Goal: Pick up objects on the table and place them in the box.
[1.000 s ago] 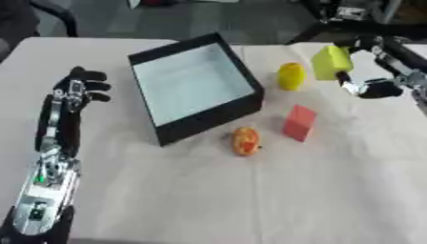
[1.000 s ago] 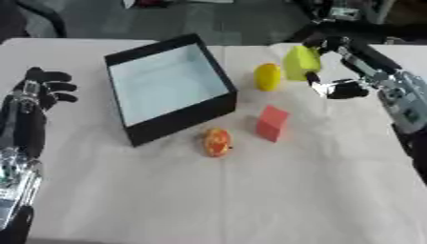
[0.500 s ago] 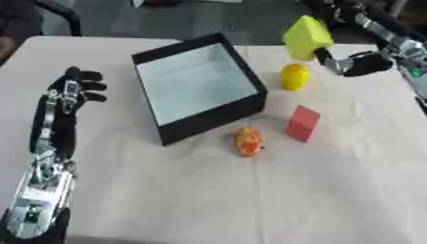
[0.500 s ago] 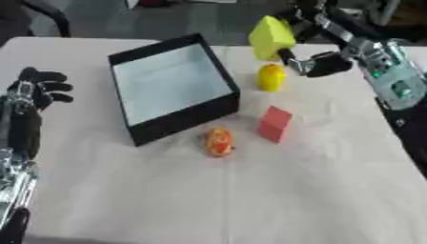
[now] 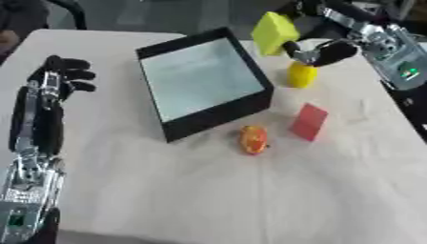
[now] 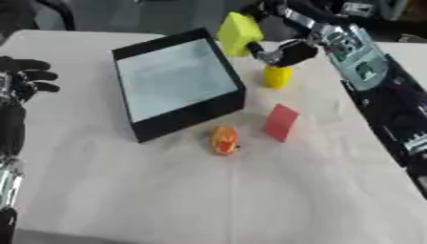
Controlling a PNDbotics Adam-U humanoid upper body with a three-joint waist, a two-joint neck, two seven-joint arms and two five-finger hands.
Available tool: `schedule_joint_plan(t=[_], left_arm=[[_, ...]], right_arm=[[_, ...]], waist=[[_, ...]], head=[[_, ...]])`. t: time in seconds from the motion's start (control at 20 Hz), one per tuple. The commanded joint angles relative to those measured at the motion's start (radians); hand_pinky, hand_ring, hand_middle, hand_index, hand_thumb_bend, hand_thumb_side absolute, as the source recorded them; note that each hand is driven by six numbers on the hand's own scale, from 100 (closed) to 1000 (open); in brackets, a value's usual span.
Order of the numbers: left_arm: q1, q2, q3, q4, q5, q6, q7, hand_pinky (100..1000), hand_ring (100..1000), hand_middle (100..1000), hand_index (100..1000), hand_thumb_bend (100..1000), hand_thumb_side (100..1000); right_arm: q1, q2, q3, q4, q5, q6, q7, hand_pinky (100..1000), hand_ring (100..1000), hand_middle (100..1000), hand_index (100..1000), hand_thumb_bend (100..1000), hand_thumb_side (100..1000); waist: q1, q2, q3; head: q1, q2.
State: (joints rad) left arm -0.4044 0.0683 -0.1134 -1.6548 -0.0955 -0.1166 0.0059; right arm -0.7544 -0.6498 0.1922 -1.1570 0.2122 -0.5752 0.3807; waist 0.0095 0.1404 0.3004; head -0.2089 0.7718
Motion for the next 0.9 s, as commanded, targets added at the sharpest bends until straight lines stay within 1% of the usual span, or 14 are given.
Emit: schedule_joint_plan(t=[0.05,0.35,0.5,0.8,0.9], left_arm=[[-0.022,-0.002,-0.009,-0.027,0.01,-0.003,-0.014,584,626,605,656,100,884],[-0.027,-0.012,-0.013,-0.032,0.013,-0.007,-0.023,585,626,605,656,100,882],[-0.028,-0.016,-0.014,-0.034,0.013,-0.008,-0.025,585,626,605,656,100,882],[-0.03,-0.021,-0.015,-0.037,0.014,-0.011,-0.028,584,626,605,656,100,882],[-0.031,-0.023,-0.015,-0.038,0.015,-0.012,-0.029,585,626,605,656,100,882]], right_arm=[[-0.029,-0.003,-0.015,0.035,0.036,-0.009,0.007,808,742,463,731,100,222],[-0.035,0.035,-0.01,0.1,0.096,-0.021,0.014,815,758,529,789,100,209],[-0.039,0.054,-0.008,0.125,0.128,-0.029,0.016,818,772,579,822,100,206],[-0.044,0.081,0.001,0.134,0.174,-0.058,0.004,821,785,627,851,100,204],[-0.048,0.087,0.006,0.128,0.188,-0.069,0.002,824,795,673,866,100,202]], waist=[[-0.004,0.003,0.004],[-0.007,0.005,0.014],[-0.008,0.005,0.018],[-0.01,0.006,0.023],[-0.011,0.006,0.025]], head=[[-0.025,-0.002],[-0.038,-0.002],[-0.041,-0.002],[-0.044,-0.002],[-0.047,-0.002]])
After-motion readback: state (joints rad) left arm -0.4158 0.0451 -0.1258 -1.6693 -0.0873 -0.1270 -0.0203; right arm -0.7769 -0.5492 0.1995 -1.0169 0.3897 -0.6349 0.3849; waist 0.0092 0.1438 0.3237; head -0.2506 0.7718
